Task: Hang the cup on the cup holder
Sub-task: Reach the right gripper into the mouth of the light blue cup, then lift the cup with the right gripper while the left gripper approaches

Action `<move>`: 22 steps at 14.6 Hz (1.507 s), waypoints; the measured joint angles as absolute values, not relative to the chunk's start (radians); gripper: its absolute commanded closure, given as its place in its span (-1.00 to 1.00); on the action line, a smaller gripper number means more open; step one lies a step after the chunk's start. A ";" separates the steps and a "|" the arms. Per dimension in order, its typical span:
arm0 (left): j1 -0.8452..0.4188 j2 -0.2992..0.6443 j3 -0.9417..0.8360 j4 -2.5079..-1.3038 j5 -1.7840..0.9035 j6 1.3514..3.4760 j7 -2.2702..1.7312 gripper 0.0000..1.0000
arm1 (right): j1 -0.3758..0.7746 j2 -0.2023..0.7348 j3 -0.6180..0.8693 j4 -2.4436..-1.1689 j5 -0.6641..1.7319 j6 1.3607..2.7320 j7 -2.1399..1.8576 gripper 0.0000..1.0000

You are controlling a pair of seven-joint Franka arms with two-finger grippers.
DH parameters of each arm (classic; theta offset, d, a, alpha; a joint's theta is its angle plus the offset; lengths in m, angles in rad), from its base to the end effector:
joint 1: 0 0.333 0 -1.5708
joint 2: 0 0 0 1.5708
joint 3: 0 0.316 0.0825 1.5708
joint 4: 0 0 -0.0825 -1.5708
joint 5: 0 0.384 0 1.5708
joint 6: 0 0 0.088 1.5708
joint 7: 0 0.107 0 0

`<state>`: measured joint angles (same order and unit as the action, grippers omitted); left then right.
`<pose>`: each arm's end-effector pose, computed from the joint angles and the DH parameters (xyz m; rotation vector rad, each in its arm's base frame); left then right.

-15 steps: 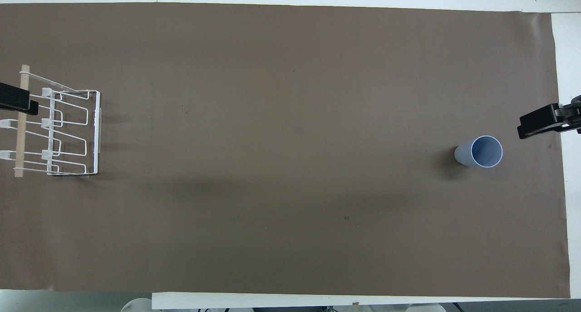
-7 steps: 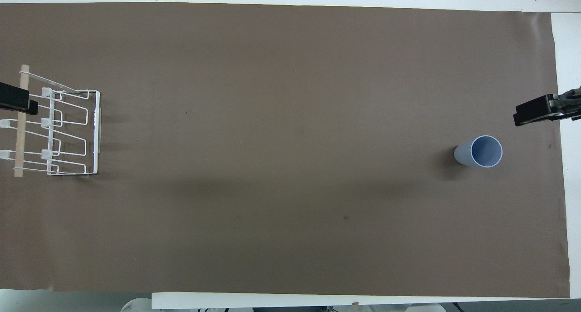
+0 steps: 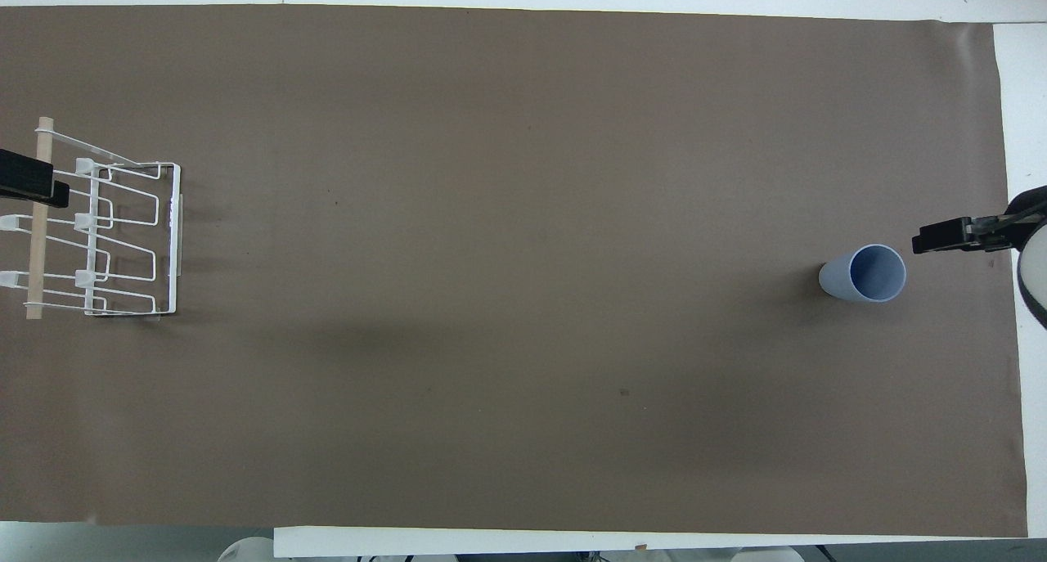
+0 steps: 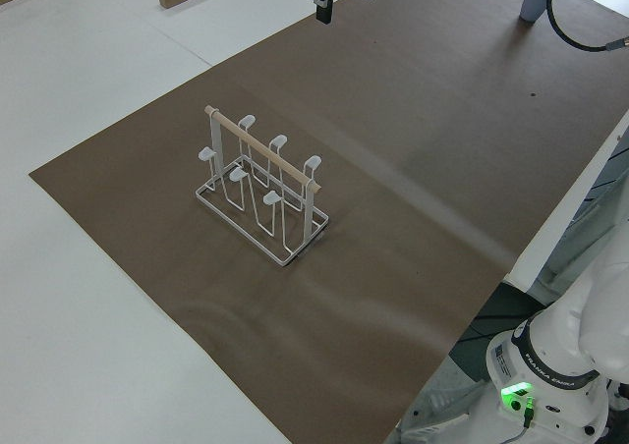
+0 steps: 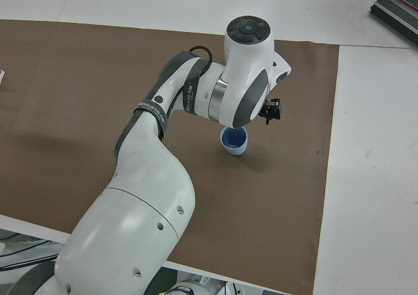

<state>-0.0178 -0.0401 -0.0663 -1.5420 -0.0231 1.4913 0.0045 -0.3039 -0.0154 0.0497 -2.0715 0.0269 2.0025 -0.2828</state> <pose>0.5319 -0.0483 0.6528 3.1184 -0.1408 -0.0179 0.5211 -0.1336 0.4325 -3.1039 -0.0259 0.0706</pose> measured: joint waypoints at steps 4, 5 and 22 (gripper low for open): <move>-0.018 -0.040 -0.066 -1.542 -0.023 1.491 0.004 -1.00 | -0.306 0.011 0.055 -2.143 0.027 2.079 -0.373 -1.00; -0.018 -0.040 -0.066 -1.542 -0.023 1.491 0.004 -1.00 | -0.311 0.017 0.053 -2.154 0.027 2.094 -0.391 -0.99; -0.017 -0.048 -0.062 -1.557 -0.016 1.468 -0.006 -1.00 | -0.195 0.060 0.064 -1.993 0.113 1.887 -0.418 1.00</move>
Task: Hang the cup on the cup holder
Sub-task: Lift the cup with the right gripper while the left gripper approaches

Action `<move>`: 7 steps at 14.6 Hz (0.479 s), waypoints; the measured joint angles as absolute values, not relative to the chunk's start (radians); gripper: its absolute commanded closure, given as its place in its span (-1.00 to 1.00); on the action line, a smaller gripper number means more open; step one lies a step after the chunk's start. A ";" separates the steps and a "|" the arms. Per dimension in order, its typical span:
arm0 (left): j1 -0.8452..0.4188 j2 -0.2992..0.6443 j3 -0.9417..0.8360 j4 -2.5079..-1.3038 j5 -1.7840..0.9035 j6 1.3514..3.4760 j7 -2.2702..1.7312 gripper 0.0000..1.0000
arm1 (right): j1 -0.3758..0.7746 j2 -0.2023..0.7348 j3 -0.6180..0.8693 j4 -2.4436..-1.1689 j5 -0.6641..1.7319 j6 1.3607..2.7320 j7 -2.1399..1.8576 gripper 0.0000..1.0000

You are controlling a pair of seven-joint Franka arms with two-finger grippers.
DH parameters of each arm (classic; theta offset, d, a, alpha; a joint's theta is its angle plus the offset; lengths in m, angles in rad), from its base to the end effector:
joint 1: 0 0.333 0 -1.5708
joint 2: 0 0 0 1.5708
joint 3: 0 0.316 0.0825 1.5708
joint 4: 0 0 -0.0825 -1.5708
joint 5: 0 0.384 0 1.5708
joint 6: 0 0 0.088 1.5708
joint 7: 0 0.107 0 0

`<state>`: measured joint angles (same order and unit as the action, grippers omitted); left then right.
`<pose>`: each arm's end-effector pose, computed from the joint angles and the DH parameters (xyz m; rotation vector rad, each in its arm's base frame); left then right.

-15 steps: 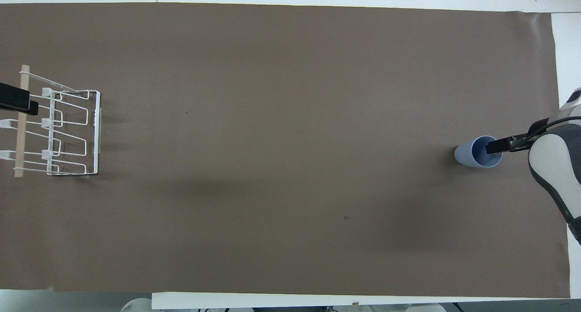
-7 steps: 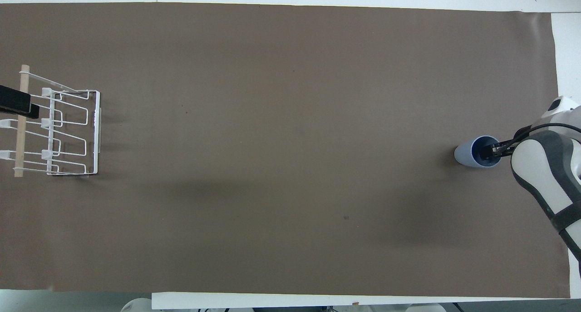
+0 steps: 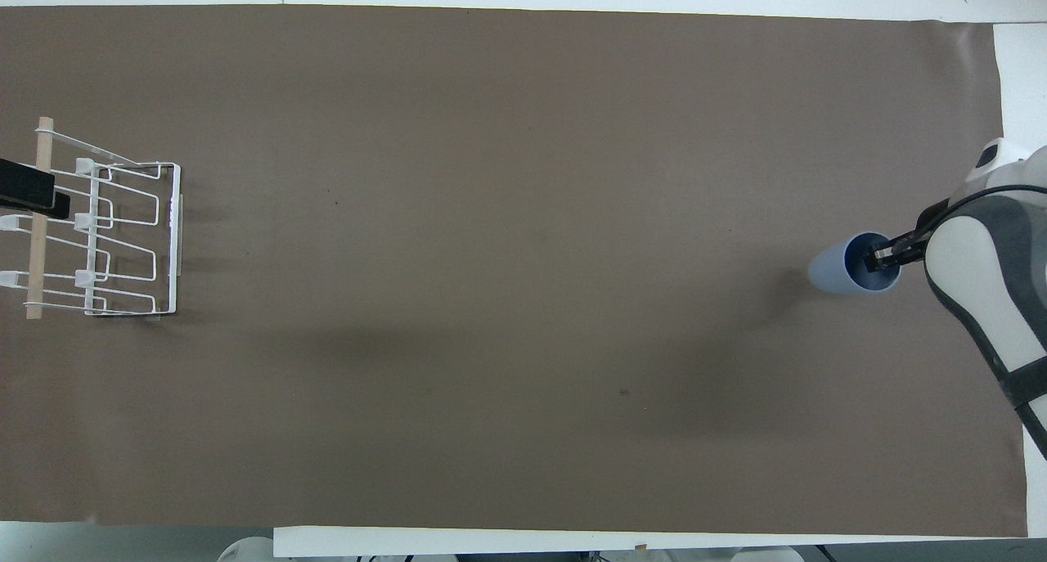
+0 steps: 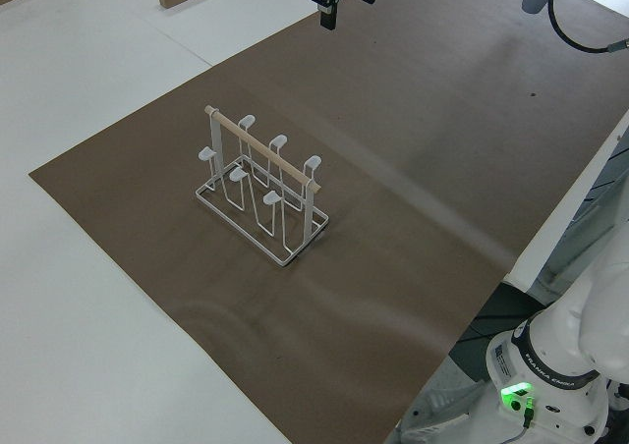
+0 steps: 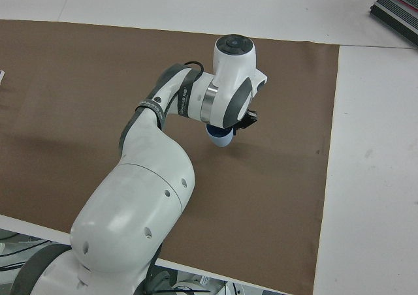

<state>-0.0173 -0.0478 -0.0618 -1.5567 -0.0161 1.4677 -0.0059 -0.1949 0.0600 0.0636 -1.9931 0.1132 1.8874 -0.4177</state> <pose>0.5271 -0.0445 0.6481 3.1274 -0.1164 -0.0654 0.5454 -0.0640 0.4189 -2.9644 -0.3610 0.1947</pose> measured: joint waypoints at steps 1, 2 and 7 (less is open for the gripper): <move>-0.017 -0.050 -0.061 -1.562 -0.015 1.468 -0.027 -1.00 | -0.153 0.052 0.065 -1.938 0.186 1.833 -0.412 1.00; -0.018 -0.054 -0.062 -1.576 -0.015 1.469 -0.072 -1.00 | -0.114 0.039 0.068 -1.902 0.275 1.795 -0.387 1.00; -0.086 -0.092 -0.080 -1.699 -0.039 1.550 -0.562 -1.00 | 0.001 0.017 0.072 -1.888 0.790 1.761 -0.157 1.00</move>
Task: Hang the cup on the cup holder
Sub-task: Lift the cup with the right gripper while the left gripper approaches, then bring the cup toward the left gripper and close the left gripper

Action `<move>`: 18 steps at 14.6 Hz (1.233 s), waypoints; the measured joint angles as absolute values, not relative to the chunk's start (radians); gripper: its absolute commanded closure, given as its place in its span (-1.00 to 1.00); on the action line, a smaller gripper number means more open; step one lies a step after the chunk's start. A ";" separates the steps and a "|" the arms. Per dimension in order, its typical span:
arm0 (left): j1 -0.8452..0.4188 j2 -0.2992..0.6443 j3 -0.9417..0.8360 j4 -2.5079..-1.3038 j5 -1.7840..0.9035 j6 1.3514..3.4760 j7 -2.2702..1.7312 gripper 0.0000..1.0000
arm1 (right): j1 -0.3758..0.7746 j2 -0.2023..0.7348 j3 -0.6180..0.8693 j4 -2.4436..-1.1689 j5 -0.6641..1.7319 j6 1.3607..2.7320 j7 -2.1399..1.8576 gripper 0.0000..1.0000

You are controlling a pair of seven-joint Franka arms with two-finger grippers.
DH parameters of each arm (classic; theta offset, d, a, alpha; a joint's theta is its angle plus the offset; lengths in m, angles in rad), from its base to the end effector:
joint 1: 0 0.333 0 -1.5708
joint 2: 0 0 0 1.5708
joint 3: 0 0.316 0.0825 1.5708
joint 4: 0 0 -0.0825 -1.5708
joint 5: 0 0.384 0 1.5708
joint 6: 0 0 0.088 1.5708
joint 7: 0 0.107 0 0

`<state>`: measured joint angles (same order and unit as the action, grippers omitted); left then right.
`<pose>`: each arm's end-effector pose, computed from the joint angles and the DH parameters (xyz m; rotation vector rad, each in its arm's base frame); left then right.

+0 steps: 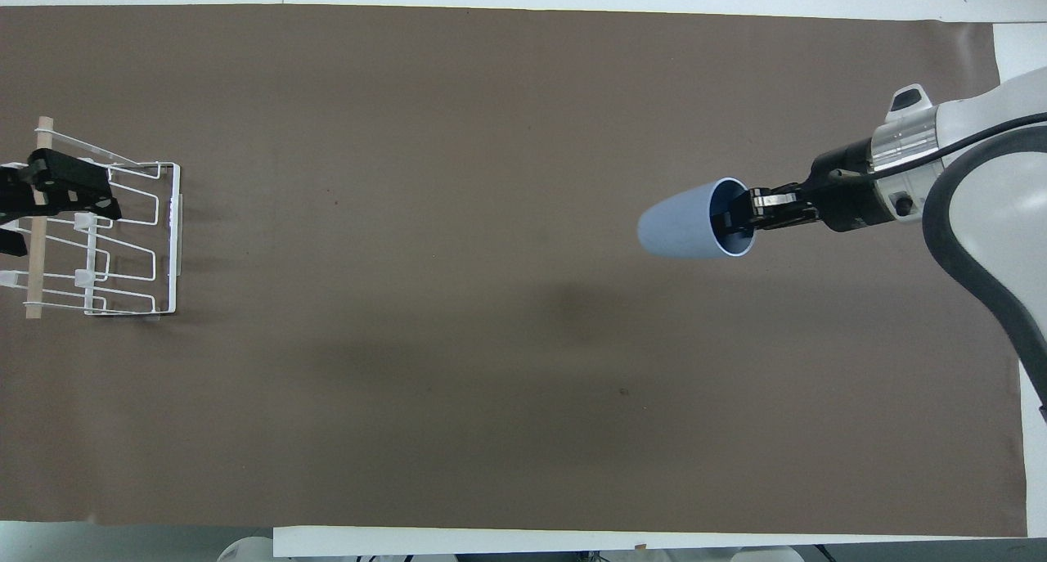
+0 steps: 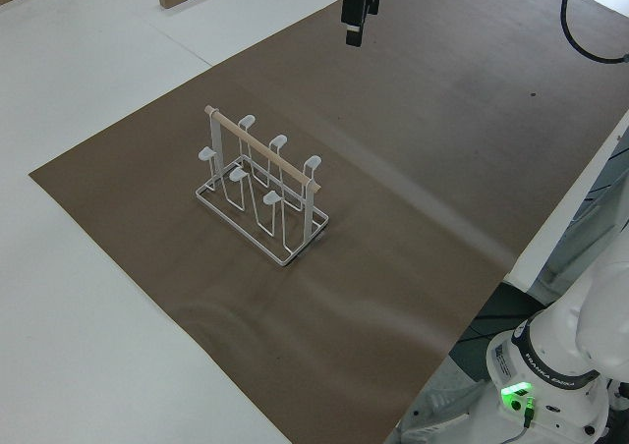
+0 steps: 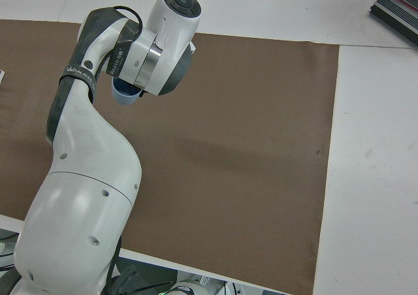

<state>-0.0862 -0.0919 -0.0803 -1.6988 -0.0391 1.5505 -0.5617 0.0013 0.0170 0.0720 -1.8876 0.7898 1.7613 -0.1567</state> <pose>0.5136 -0.0925 0.6119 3.0693 0.6159 -0.1006 0.5520 0.1033 0.5060 -2.3701 -0.0169 0.1294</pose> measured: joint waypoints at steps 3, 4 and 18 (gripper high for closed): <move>-0.134 -0.095 -0.084 -1.732 -0.123 1.617 -0.889 -0.99 | 0.097 0.021 0.072 -1.890 1.016 1.835 0.003 1.00; -0.146 -0.095 -0.084 -1.734 -0.154 1.637 -0.996 -0.99 | 0.146 0.022 0.072 -1.895 1.050 1.896 0.056 1.00; -0.375 -0.097 -0.087 -1.740 -0.392 1.827 -1.837 -1.00 | 0.503 0.053 0.074 -1.948 1.242 2.294 0.257 1.00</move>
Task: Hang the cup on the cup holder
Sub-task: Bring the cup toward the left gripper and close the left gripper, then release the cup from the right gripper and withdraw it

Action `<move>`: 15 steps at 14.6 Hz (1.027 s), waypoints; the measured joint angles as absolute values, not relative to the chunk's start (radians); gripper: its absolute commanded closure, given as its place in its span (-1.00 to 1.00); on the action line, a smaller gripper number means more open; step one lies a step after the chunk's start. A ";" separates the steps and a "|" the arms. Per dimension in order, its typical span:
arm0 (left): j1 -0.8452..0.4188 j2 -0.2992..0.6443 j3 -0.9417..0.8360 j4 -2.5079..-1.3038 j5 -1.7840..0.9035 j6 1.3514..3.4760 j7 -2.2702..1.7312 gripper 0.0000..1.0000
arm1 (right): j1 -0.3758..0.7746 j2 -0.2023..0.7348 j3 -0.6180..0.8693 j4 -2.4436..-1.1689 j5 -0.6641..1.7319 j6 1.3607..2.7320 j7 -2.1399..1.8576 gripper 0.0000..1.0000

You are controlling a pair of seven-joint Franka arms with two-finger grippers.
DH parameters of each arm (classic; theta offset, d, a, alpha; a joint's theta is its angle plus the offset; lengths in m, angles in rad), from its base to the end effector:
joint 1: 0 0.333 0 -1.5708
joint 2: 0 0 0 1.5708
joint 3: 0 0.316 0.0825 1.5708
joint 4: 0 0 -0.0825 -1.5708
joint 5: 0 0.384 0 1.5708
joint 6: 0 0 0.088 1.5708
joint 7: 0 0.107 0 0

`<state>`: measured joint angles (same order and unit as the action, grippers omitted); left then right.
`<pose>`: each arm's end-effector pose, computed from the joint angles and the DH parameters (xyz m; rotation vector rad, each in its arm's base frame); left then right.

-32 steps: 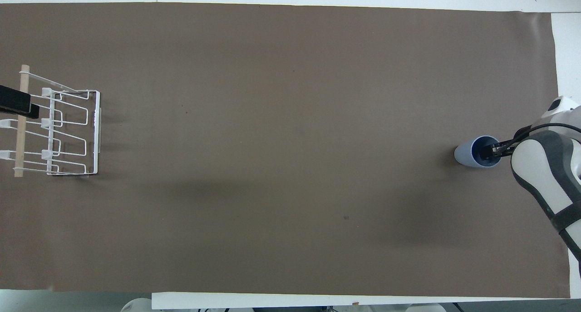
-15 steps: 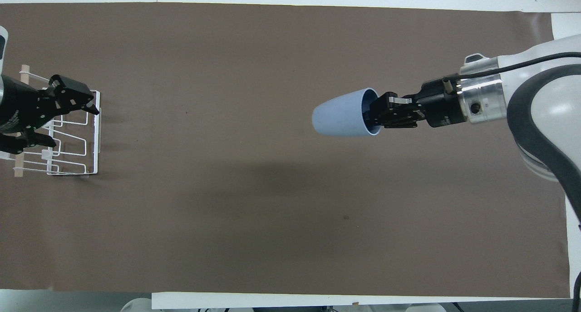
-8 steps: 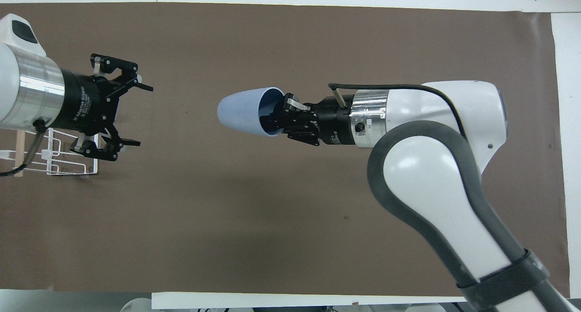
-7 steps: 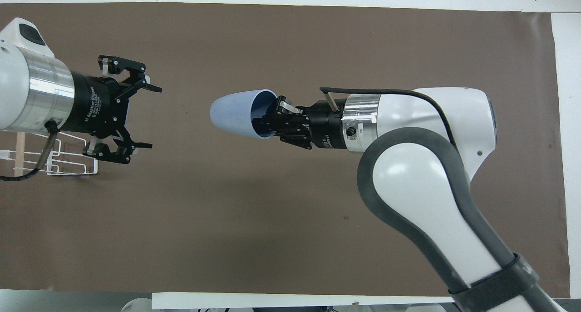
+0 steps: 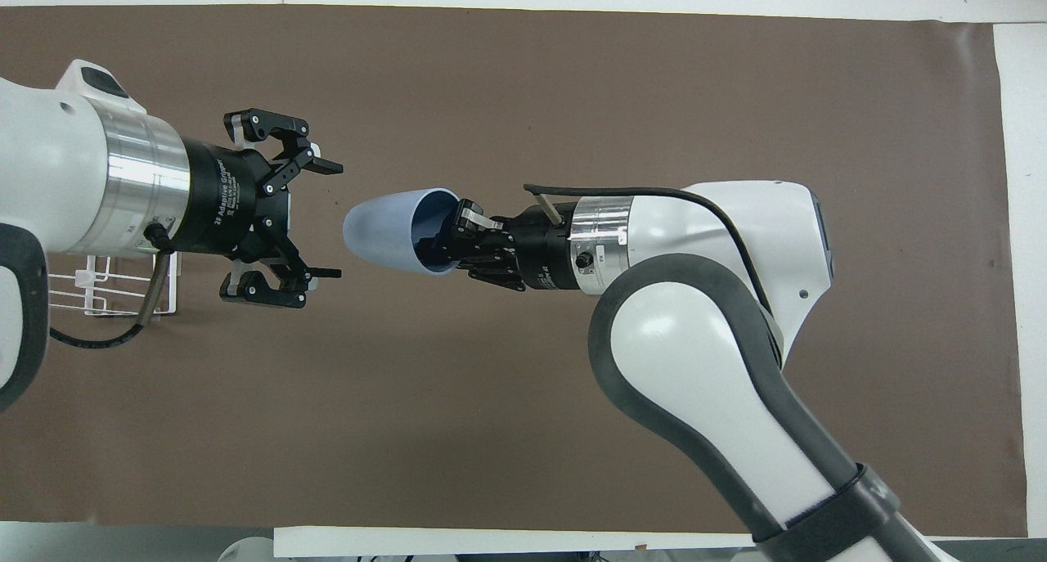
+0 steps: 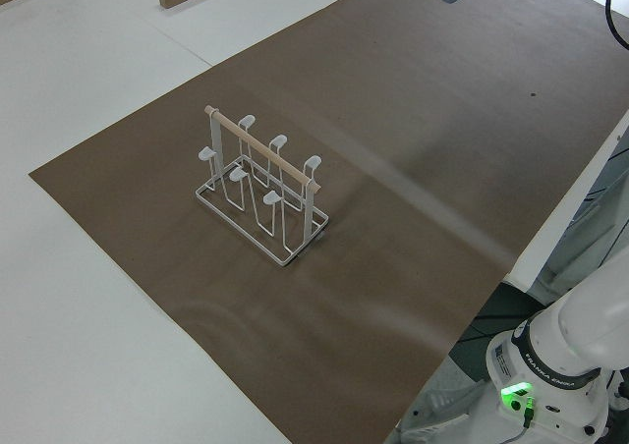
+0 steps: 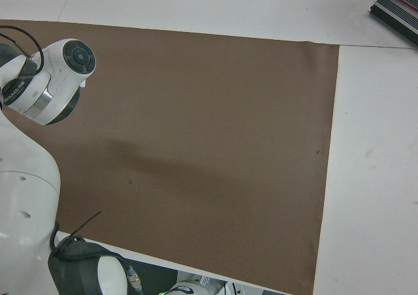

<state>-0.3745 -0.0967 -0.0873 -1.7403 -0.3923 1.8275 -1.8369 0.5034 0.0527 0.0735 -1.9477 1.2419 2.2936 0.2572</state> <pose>0.4751 -0.2736 0.6264 2.1015 1.8435 -0.3854 0.4951 0.3463 0.4960 -2.0449 0.4490 0.2184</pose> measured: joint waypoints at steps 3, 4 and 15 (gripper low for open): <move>-0.408 -0.084 -0.087 -1.779 -0.393 1.878 -1.844 -0.97 | 0.514 0.054 0.072 -1.946 1.242 2.299 0.265 1.00; -0.414 -0.078 -0.087 -1.792 -0.393 1.885 -1.844 -0.59 | 0.515 0.054 0.072 -1.946 1.242 2.299 0.265 1.00; -0.438 -0.075 -0.085 -1.828 -0.392 1.903 -1.841 1.00 | 0.527 0.056 0.067 -1.943 1.241 2.311 0.265 -0.99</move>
